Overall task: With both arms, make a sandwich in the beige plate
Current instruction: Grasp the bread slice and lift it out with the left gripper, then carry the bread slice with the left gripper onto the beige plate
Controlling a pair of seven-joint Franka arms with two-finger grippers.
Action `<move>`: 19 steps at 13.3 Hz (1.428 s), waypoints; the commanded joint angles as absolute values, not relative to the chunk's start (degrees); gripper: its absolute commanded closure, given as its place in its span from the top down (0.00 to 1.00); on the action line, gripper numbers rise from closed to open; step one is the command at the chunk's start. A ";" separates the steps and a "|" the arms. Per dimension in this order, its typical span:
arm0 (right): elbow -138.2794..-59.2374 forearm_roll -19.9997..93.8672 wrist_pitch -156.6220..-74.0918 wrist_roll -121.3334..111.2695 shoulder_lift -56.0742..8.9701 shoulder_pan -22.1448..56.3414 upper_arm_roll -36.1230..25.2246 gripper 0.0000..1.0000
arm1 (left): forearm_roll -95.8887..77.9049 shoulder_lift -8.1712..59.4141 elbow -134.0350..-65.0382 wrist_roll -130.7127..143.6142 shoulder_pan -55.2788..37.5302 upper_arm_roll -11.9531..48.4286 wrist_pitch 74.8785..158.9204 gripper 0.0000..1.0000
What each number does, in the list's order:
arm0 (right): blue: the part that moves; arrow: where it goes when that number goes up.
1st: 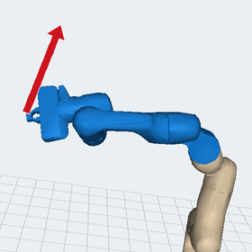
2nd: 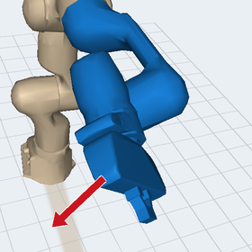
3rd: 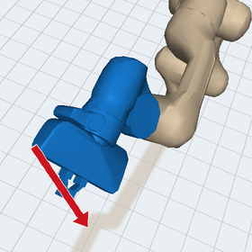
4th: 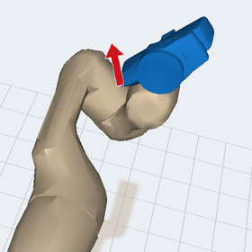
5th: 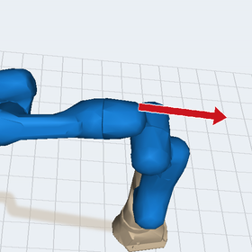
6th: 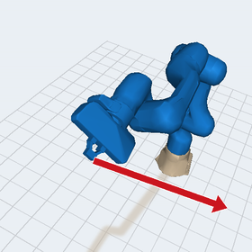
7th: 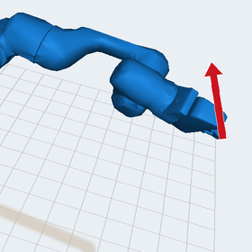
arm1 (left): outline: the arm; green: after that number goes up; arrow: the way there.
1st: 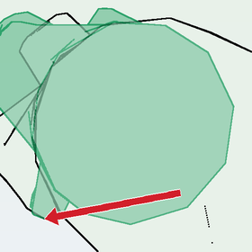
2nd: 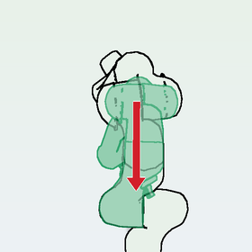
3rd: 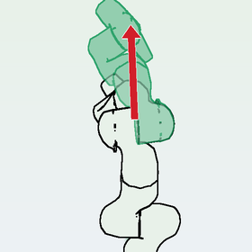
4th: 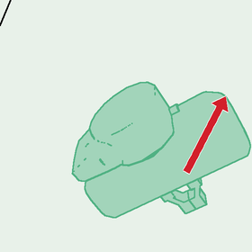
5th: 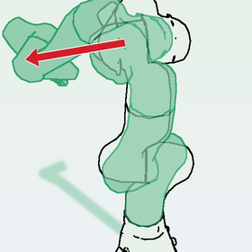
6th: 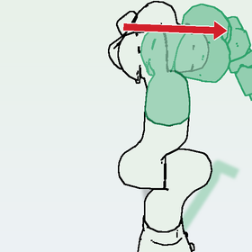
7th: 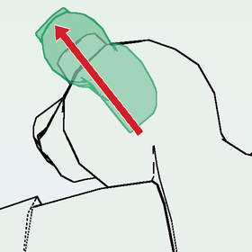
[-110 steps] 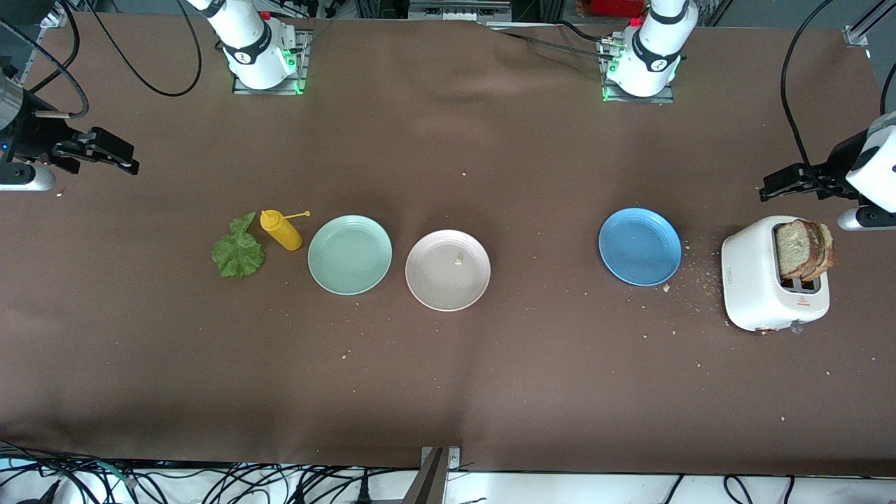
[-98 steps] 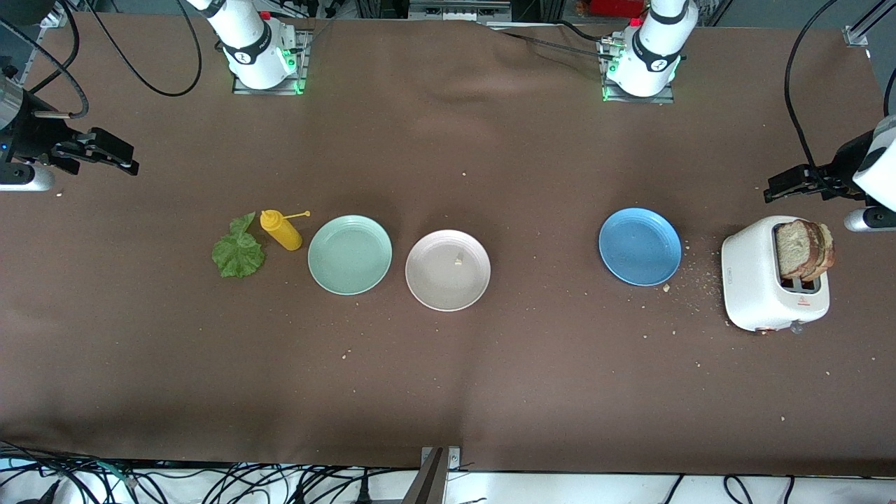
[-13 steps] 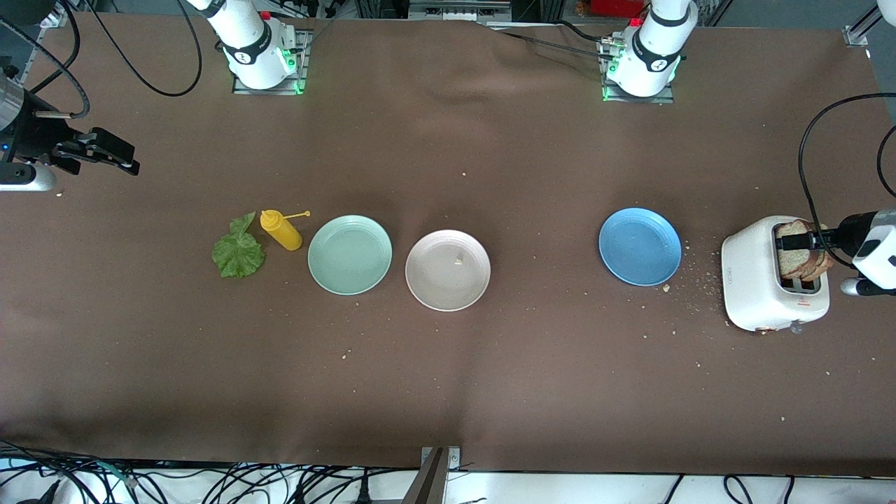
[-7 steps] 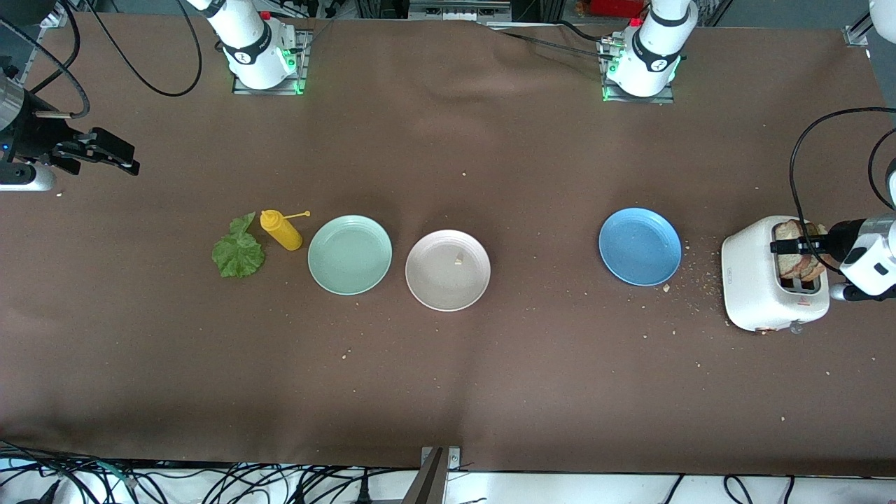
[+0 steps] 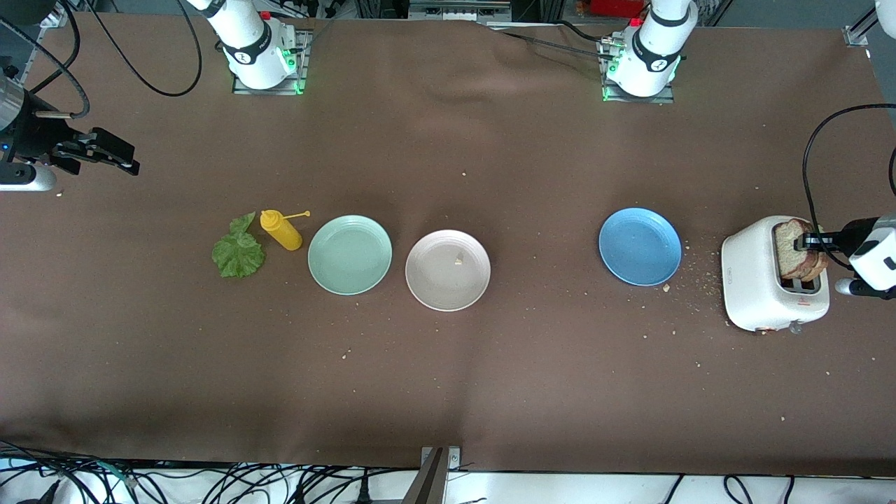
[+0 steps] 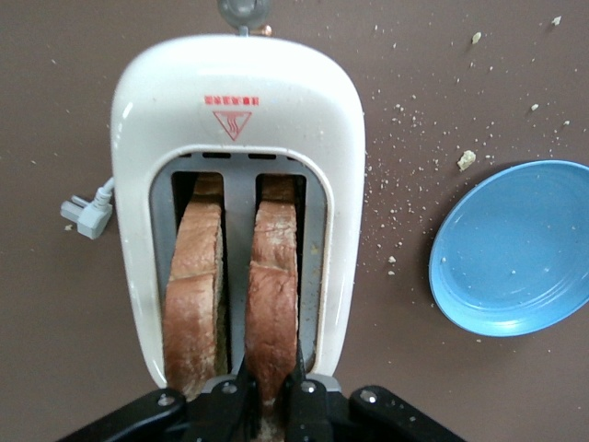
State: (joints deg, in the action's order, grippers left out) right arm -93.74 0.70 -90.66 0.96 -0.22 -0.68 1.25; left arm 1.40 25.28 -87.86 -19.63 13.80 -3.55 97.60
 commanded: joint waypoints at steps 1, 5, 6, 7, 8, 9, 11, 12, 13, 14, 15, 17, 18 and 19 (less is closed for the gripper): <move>-93.34 1.14 -90.00 1.49 0.09 -0.35 0.97 1.00 | 3.16 25.31 -81.15 -21.01 13.36 -3.16 92.83 0.00; -93.34 1.06 -90.00 1.41 0.09 -0.35 0.97 1.00 | 2.90 25.31 -72.70 -19.35 12.31 -2.64 84.49 0.00; -93.34 1.05 -89.91 1.49 0.09 -0.35 0.97 1.00 | 2.81 25.23 -72.08 -18.64 11.52 -2.72 82.11 0.00; -93.34 1.14 -89.91 1.49 0.09 -0.35 0.97 1.00 | 2.38 25.14 -71.90 -18.20 11.34 -2.29 80.18 0.00; -93.34 1.06 -89.91 1.49 0.09 -0.35 0.97 1.00 | 1.94 25.14 -71.11 -17.85 10.64 -2.02 79.72 0.00; -93.25 1.14 -89.91 1.49 0.09 -0.35 0.97 1.00 | 1.50 25.05 -70.84 -17.49 9.42 -1.41 79.54 0.00; -93.34 1.06 -89.91 1.49 0.09 -0.35 0.97 1.00 | -4.97 25.14 -70.93 -13.30 6.61 -1.93 78.84 0.00; -93.25 1.14 -89.91 1.49 0.09 -0.35 0.97 1.00 | -9.27 25.66 -71.28 -10.92 6.24 -1.93 78.84 0.00; -93.34 1.06 -89.91 1.49 0.09 -0.35 0.97 1.00 | -13.06 26.27 -71.71 -10.64 5.28 -1.85 78.84 0.00; -93.25 1.05 -89.91 1.41 0.09 -0.35 0.97 1.00 | -16.23 27.32 -72.07 -13.07 4.06 -1.76 78.84 0.00; -93.34 1.05 -89.91 1.49 0.09 -0.35 0.97 1.00 | -19.83 29.86 -72.07 -15.36 1.43 -1.58 78.66 0.00; -93.34 1.05 -89.91 1.49 0.09 -0.35 0.97 1.00 | -27.12 33.64 -72.07 -15.21 -2.70 -1.49 78.84 0.00; -93.34 1.05 -89.91 1.49 0.09 -0.35 0.97 1.00 | -30.29 35.14 -72.07 -14.25 -4.55 -1.49 79.01 0.00; -93.34 1.05 -89.83 1.49 0.09 -0.35 0.97 1.00 | -32.58 36.55 -72.07 -12.15 -6.57 -1.49 79.10 0.00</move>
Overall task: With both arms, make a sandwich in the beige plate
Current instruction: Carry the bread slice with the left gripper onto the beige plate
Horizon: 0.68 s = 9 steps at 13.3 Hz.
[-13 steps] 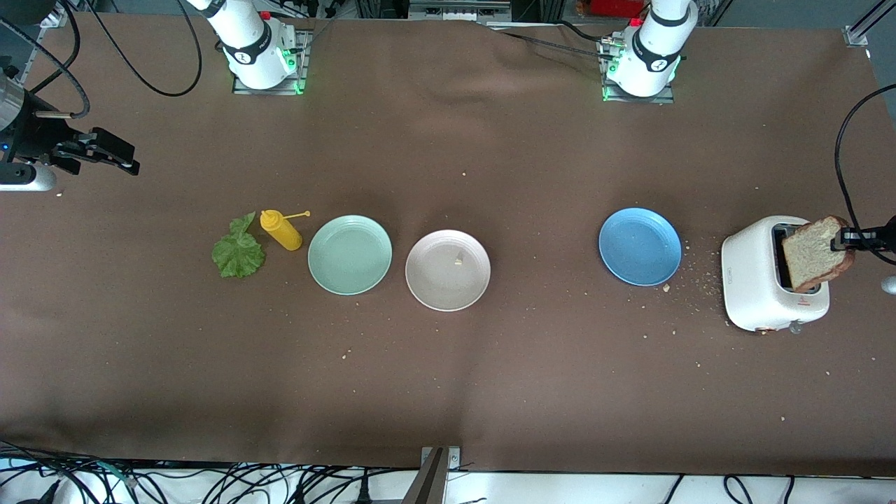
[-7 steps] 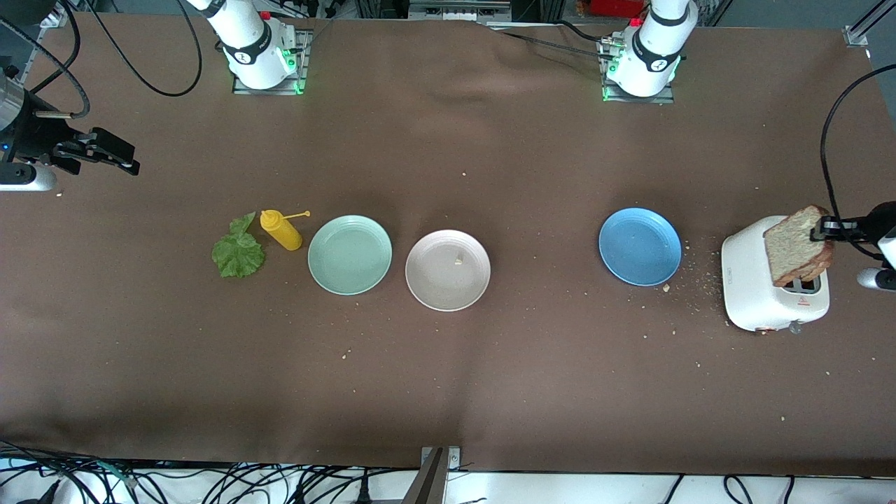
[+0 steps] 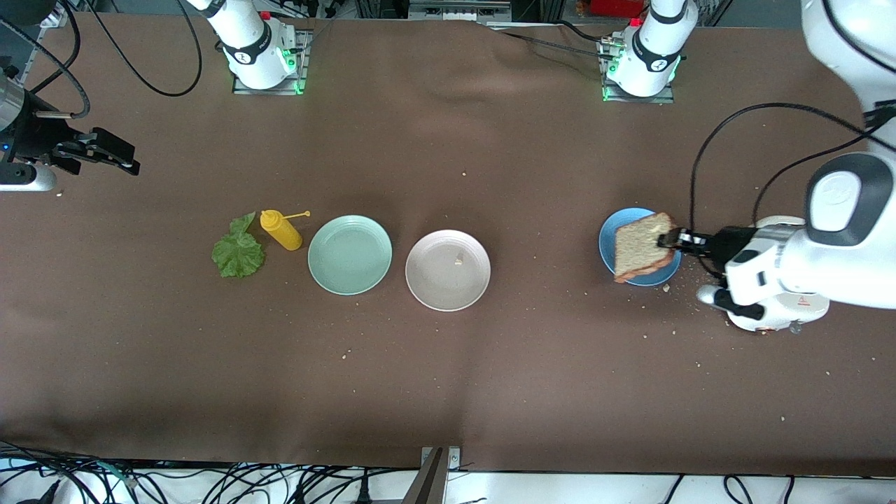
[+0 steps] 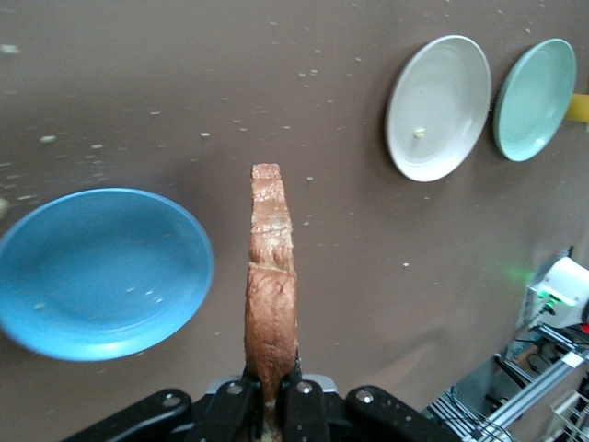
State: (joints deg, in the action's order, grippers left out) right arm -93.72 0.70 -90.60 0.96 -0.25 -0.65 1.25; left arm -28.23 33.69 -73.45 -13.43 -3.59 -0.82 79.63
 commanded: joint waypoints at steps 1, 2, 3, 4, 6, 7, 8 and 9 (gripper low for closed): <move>-93.25 1.05 -89.91 1.49 0.09 -0.35 0.97 1.00 | -34.00 37.87 -71.64 -9.52 -8.51 -1.49 79.19 0.00; -93.34 1.05 -89.83 1.49 0.09 -0.35 0.97 1.00 | -35.14 38.92 -71.28 -8.01 -11.83 -1.49 80.23 0.00; -93.34 1.14 -89.91 1.49 0.09 -0.35 0.97 1.00 | -37.16 39.28 -71.37 -6.78 -14.74 -1.49 83.46 0.00; -93.34 1.06 -89.91 1.49 0.09 -0.35 0.97 1.00 | -39.44 39.37 -71.72 -3.81 -17.11 -1.49 87.50 0.00; -93.34 1.05 -89.83 1.49 0.09 -0.35 0.97 1.00 | -40.78 39.81 -71.72 2.43 -22.21 -1.49 94.18 0.00; -93.34 1.14 -89.91 1.49 0.09 -0.35 0.97 1.00 | -40.96 40.16 -71.81 4.81 -23.80 -1.49 97.52 0.00; -93.34 1.06 -89.91 1.49 0.09 -0.35 0.97 1.00 | -41.74 40.51 -71.89 6.49 -25.47 -1.49 100.60 0.00; -93.34 1.14 -89.91 1.49 0.09 -0.35 0.97 1.00 | -43.58 41.04 -72.07 7.63 -27.05 -1.49 103.42 0.00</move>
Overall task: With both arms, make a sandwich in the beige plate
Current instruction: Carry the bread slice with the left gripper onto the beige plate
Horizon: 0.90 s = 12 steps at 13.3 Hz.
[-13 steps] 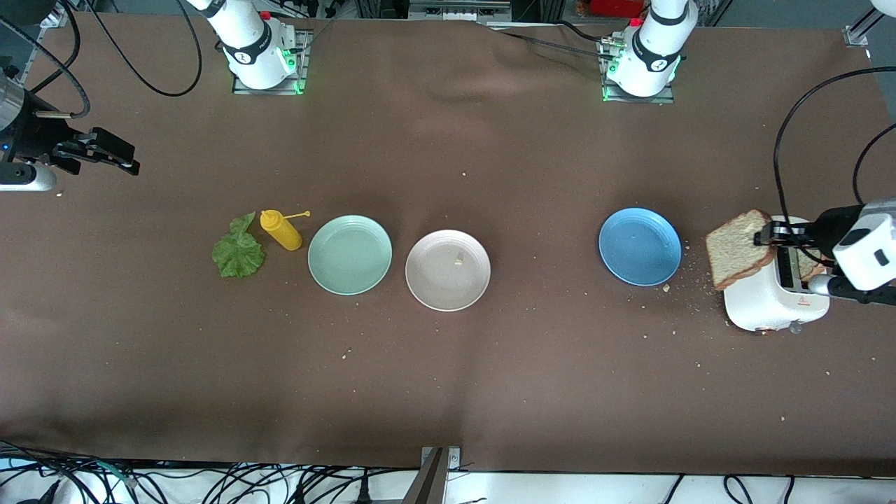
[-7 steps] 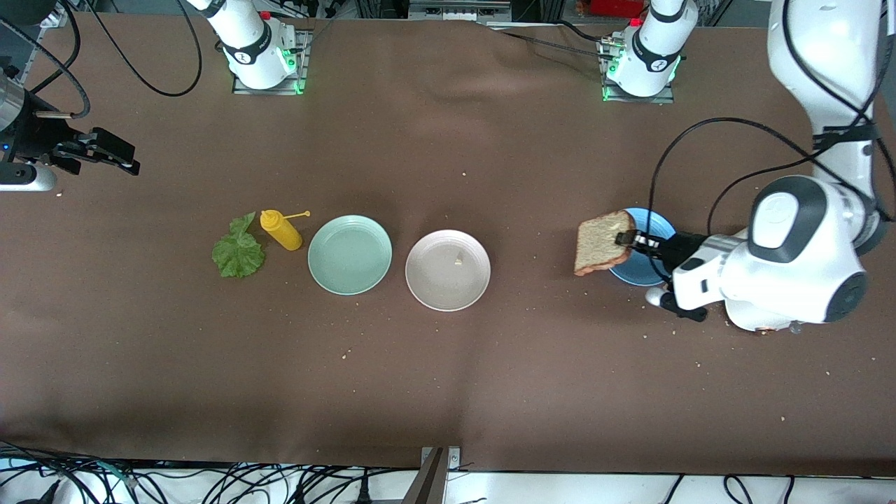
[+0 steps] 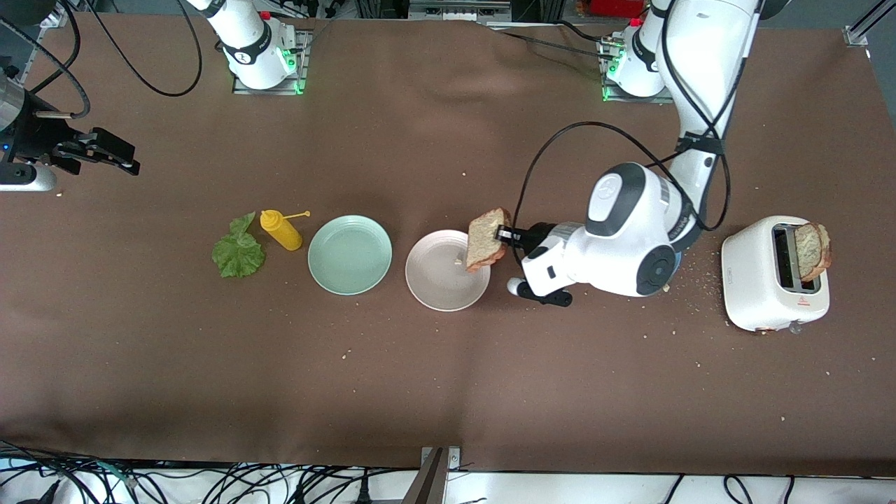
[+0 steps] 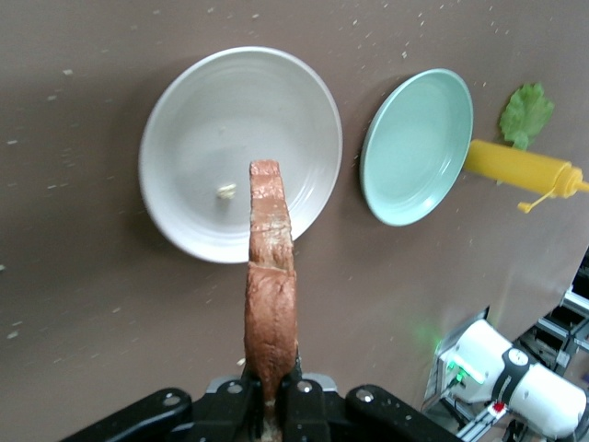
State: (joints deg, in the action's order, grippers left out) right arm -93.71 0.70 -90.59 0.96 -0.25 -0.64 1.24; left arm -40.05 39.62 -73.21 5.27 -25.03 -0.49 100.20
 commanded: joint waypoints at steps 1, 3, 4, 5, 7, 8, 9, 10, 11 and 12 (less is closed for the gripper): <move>-93.25 1.06 -89.91 1.49 0.09 -0.35 0.97 1.00 | -44.72 41.91 -72.07 8.78 -28.29 -1.49 105.71 0.00; -93.34 1.06 -89.91 1.49 0.09 -0.35 0.97 1.00 | -46.66 43.50 -72.07 9.84 -29.70 -1.49 108.45 0.00; -93.34 1.05 -89.83 1.49 0.09 -0.35 0.97 1.00 | -47.97 44.11 -72.07 10.19 -29.97 -1.49 109.59 0.00; -93.34 1.05 -89.82 1.49 0.09 -0.35 0.97 1.00 | -48.08 44.56 -72.07 10.20 -30.32 -1.49 110.99 0.00; -93.34 1.06 -89.82 1.49 0.09 -0.35 0.97 1.00 | -48.16 45.26 -72.07 10.46 -31.63 -1.49 113.81 0.00; -93.34 1.14 -89.82 1.49 0.09 -0.35 0.97 1.00 | -48.25 45.52 -72.07 10.55 -31.73 -1.49 114.86 0.00; -93.34 1.06 -89.82 1.41 0.09 -0.35 0.97 1.00 | -48.77 45.88 -72.07 10.55 -31.82 -1.49 115.57 0.00; -93.34 1.05 -89.82 1.49 0.09 -0.35 0.97 1.00 | -49.82 46.31 -72.07 10.55 -32.08 -1.49 116.19 0.00; -93.34 1.05 -89.91 1.49 0.09 -0.35 0.97 1.00 | -50.62 46.75 -72.07 10.46 -32.34 -1.49 116.37 0.00; -93.34 1.14 -89.83 1.41 0.09 -0.35 0.97 1.00 | -50.62 47.19 -72.07 10.46 -32.52 -1.49 116.45 0.07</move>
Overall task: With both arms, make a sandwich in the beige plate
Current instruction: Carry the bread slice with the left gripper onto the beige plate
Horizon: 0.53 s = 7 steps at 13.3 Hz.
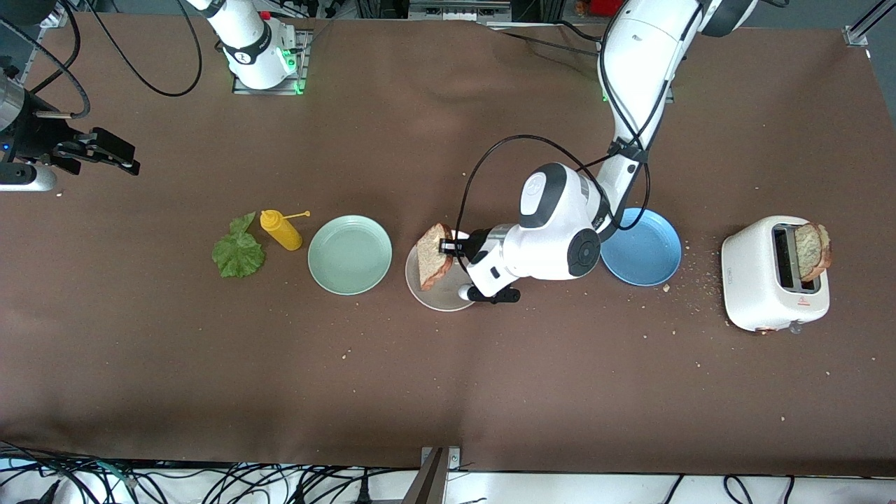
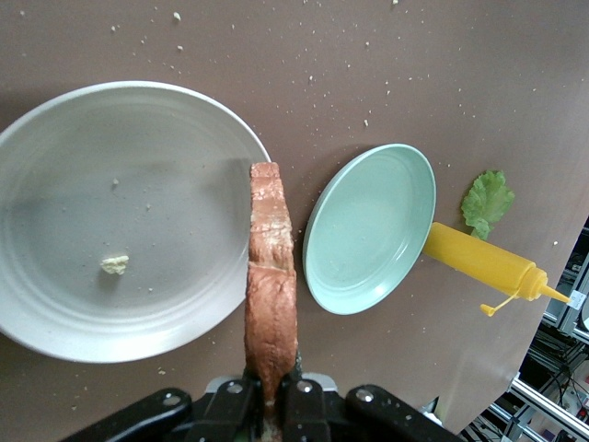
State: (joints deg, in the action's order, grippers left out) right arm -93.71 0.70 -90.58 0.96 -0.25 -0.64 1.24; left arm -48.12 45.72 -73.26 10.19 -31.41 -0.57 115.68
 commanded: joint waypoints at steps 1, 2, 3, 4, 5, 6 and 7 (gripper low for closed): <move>-93.34 1.14 -89.74 1.49 0.09 -0.35 0.97 1.00 | -50.54 47.37 -72.07 10.46 -32.69 -1.49 116.46 0.16; -93.34 1.14 -89.74 1.49 0.09 -0.35 0.97 1.00 | -50.54 47.98 -72.07 10.37 -32.78 -1.49 116.46 0.31; -93.34 1.14 -89.74 1.49 0.17 -0.35 1.05 1.00 | -50.54 48.60 -72.07 9.85 -32.78 -1.49 116.46 0.55; -93.34 1.14 -89.74 1.49 0.18 -0.35 1.05 1.00 | -50.36 49.39 -72.07 9.67 -32.70 -1.49 116.46 0.80; -93.34 1.14 -89.74 1.49 0.18 -0.35 1.05 1.00 | -49.75 49.57 -72.16 9.41 -32.70 -1.58 116.46 1.00; -93.34 1.14 -89.74 1.41 0.18 -0.35 1.05 1.00 | -49.66 49.57 -72.25 9.49 -32.26 -1.76 116.46 1.00; -93.34 1.14 -89.74 1.49 0.18 -0.35 0.97 1.00 | -49.66 49.48 -72.51 9.67 -31.91 -2.11 116.37 1.00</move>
